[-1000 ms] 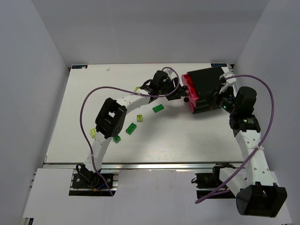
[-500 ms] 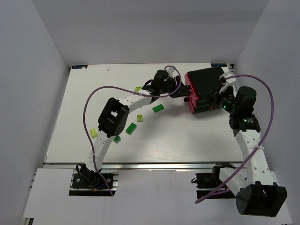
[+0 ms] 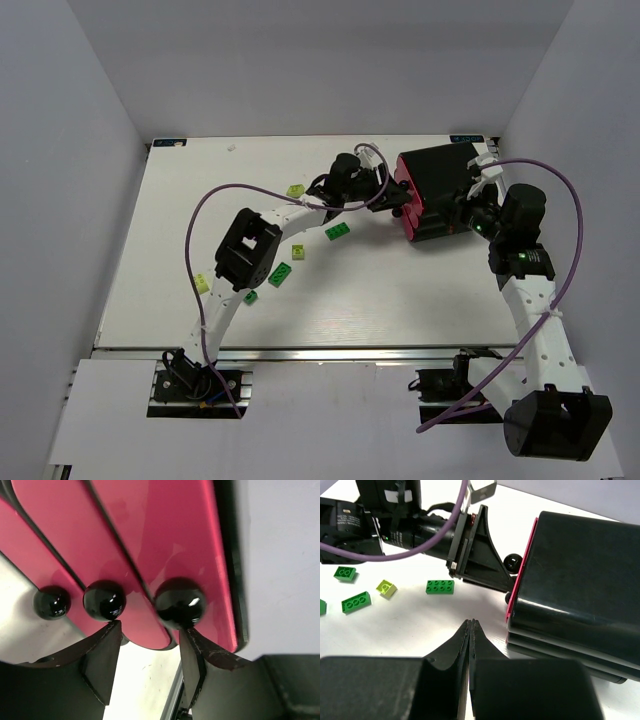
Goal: Sort the legos into containers by color
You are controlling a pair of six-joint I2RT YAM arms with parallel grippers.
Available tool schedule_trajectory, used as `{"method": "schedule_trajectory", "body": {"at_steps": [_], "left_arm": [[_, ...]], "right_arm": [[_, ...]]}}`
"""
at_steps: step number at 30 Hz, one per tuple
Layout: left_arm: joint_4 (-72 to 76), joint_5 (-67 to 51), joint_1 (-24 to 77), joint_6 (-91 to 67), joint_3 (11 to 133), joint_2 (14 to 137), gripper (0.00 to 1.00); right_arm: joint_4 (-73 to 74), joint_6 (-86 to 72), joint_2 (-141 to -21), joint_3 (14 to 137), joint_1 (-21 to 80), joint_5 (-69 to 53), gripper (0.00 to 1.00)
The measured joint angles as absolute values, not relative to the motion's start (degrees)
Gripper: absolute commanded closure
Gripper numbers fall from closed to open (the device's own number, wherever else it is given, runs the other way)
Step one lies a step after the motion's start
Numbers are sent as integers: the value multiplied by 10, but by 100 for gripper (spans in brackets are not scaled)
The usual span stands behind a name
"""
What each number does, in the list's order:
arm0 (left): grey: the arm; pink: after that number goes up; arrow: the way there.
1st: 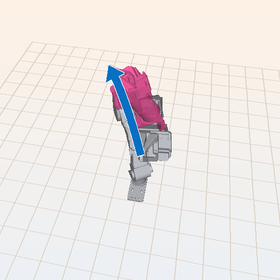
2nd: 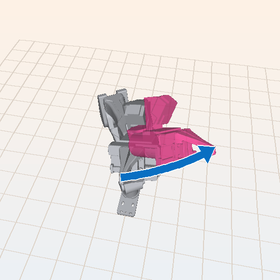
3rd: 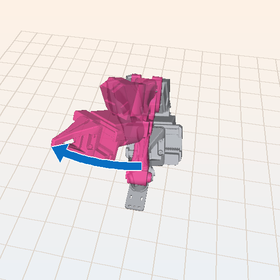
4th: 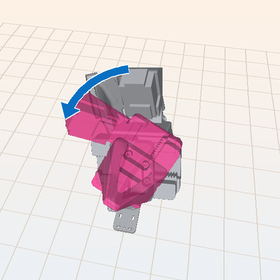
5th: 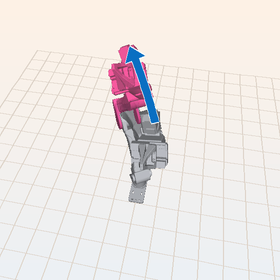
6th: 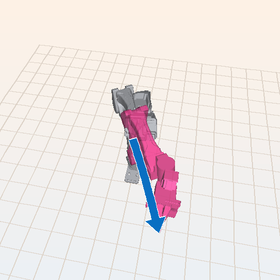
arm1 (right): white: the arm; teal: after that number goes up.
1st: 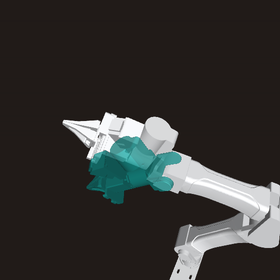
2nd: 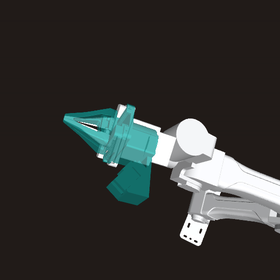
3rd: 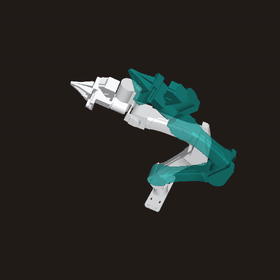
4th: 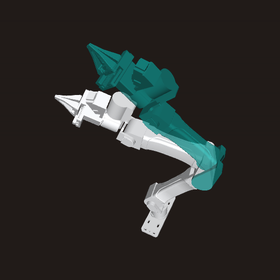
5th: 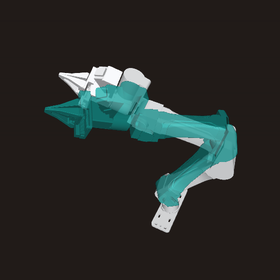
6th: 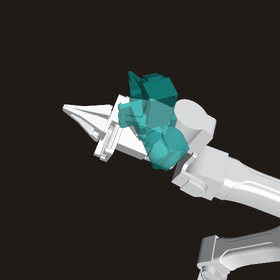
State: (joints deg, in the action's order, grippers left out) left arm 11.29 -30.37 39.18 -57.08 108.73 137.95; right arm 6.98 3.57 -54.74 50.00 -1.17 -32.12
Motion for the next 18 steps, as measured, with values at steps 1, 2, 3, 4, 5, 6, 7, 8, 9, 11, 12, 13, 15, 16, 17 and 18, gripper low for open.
{"method": "schedule_trajectory", "body": {"at_steps": [1, 2, 3, 4, 5, 6, 7, 8, 9, 11, 12, 13, 15, 16, 17, 18], "left_arm": [[113, -307, 392, -573, 1087, 1382, 40], [114, -308, 392, -576, 1087, 1385, 39], [114, -309, 393, -578, 1087, 1388, 38], [117, -310, 393, -579, 1087, 1391, 38], [120, -311, 394, -582, 1087, 1393, 37], [122, -312, 394, -584, 1087, 1394, 37], [122, -312, 394, -586, 1087, 1395, 36], [124, -314, 394, -586, 1087, 1395, 36], [127, -316, 394, -588, 1087, 1395, 35], [137, -322, 394, -591, 1087, 1395, 33], [142, -323, 394, -592, 1087, 1395, 33], [148, -325, 394, -595, 1086, 1395, 33], [164, -327, 393, -599, 1082, 1395, 32], [170, -328, 393, -601, 1081, 1395, 32], [176, -329, 392, -604, 1080, 1395, 32], [182, -331, 392, -606, 1079, 1395, 32]], "right_arm": [[70, 36, -548, 500, -12, -321, 100], [70, 36, -548, 500, -12, -321, 100], [70, 36, -548, 500, -12, -321, 100], [70, 36, -548, 500, -12, -321, 100], [70, 36, -548, 500, -12, -321, 100], [70, 36, -548, 500, -12, -321, 100], [70, 36, -548, 500, -12, -321, 100], [70, 36, -548, 500, -12, -321, 100], [70, 36, -548, 500, -12, -321, 100], [70, 36, -548, 500, -12, -321, 100], [70, 36, -549, 500, -12, -321, 100], [70, 36, -549, 500, -12, -321, 100], [70, 36, -549, 500, -12, -321, 100], [70, 36, -549, 500, -12, -321, 100], [70, 37, -550, 500, -12, -321, 100], [70, 37, -550, 500, -12, -321, 100]]}}
